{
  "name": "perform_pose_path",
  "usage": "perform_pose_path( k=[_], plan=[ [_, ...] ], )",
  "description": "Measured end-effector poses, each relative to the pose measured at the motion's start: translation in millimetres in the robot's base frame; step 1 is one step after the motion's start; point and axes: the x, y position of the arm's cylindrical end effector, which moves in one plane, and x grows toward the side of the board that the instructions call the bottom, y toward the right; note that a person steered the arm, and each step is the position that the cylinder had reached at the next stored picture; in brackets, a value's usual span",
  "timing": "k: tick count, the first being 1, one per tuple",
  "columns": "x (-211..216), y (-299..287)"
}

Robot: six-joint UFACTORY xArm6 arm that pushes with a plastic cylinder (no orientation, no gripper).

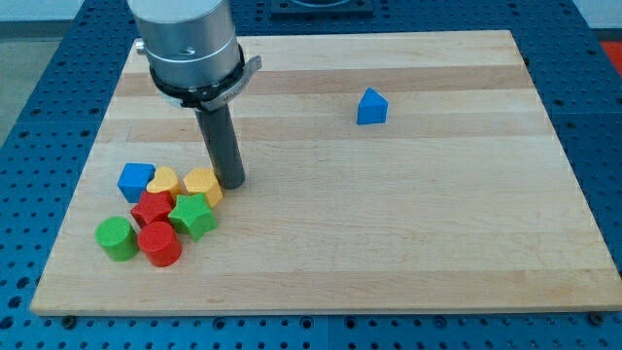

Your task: Point your arm at the blue triangle

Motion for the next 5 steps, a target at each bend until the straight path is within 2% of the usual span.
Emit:
perform_pose_path(
  k=[1,5],
  plan=[
    [-10,20],
    [-80,214]
  ],
)
